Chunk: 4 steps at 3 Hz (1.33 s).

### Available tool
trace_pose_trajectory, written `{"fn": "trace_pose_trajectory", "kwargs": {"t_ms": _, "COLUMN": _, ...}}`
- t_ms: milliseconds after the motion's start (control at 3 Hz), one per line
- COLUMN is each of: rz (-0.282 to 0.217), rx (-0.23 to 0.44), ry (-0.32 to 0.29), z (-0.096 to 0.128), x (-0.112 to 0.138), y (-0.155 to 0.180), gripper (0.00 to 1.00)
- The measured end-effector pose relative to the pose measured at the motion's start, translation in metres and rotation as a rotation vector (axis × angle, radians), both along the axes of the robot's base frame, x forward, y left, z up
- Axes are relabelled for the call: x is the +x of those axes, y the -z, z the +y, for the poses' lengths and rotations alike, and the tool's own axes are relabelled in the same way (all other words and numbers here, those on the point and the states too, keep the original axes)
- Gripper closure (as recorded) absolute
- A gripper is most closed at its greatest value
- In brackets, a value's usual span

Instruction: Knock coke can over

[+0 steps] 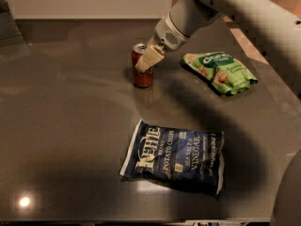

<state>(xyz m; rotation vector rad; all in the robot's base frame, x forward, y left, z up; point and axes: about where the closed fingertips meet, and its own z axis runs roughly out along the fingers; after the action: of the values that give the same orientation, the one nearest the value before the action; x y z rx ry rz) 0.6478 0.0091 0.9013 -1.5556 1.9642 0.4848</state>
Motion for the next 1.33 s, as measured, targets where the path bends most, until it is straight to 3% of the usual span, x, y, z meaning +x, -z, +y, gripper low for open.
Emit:
{"fn": "trace_pose_trajectory", "kwargs": {"t_ms": 333, "rz": -0.012, "rx": 0.0, "ry": -0.014, "z": -0.011, "x": -0.012, "y": -0.019, "gripper": 0.88}}
{"fn": "trace_pose_trajectory", "kwargs": {"t_ms": 667, "rz": -0.012, "rx": -0.075, "ry": -0.021, "z": -0.03, "x": -0.026, "y": -0.04, "gripper": 1.0}}
{"fn": "trace_pose_trajectory", "kwargs": {"t_ms": 1333, "rz": 0.047, "rx": -0.344, "ry": -0.094, "z": -0.062, "x": -0.063, "y": -0.037, "gripper": 1.0}}
